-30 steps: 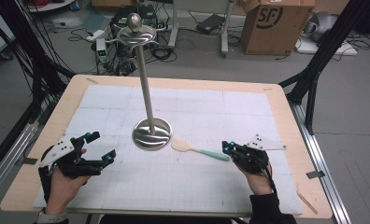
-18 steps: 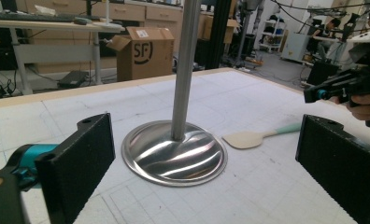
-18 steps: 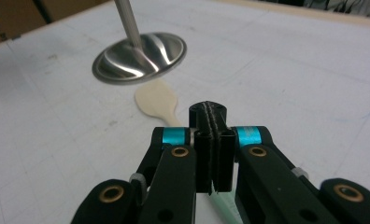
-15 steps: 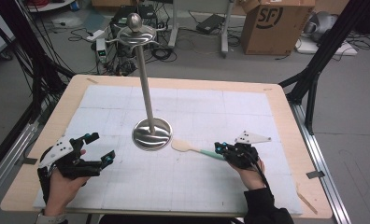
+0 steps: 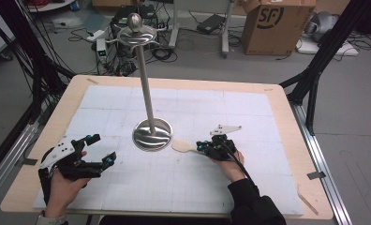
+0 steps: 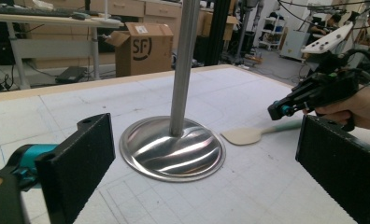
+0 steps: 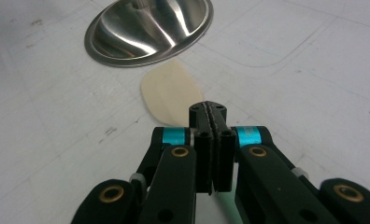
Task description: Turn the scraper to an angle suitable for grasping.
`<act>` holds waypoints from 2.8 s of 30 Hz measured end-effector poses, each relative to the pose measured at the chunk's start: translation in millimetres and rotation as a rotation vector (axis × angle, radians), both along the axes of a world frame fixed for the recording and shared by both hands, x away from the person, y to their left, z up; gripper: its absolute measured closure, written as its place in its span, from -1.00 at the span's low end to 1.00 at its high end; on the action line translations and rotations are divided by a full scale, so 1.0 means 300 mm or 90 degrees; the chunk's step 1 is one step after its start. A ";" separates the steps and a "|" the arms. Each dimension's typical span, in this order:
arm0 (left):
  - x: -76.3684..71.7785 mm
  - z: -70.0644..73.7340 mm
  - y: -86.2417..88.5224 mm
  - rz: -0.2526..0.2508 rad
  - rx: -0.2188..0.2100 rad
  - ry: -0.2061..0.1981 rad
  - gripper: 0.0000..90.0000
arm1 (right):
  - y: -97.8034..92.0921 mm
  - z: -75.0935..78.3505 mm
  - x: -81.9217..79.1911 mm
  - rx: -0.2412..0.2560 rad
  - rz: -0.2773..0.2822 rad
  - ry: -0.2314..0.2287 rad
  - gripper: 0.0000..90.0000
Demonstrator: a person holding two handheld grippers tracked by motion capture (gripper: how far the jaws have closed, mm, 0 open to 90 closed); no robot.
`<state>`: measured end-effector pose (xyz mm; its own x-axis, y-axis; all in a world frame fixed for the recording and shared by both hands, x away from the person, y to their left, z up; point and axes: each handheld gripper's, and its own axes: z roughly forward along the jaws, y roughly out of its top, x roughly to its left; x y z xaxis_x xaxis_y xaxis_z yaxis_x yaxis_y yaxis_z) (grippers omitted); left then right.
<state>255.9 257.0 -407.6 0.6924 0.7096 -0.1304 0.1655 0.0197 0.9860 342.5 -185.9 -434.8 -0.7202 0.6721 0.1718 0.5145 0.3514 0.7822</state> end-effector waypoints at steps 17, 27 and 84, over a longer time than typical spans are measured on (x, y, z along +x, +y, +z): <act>0.002 -0.005 -0.002 0.004 0.006 0.010 -0.88 | 0.066 -0.033 0.068 -0.060 -0.002 0.040 0.99; 0.002 -0.007 0.004 0.007 0.007 0.011 -0.88 | 0.093 -0.021 -0.010 -0.108 0.063 0.015 1.00; 0.004 -0.016 0.003 0.011 0.009 0.013 -0.88 | 0.051 0.011 -0.045 -0.071 0.019 -0.047 1.00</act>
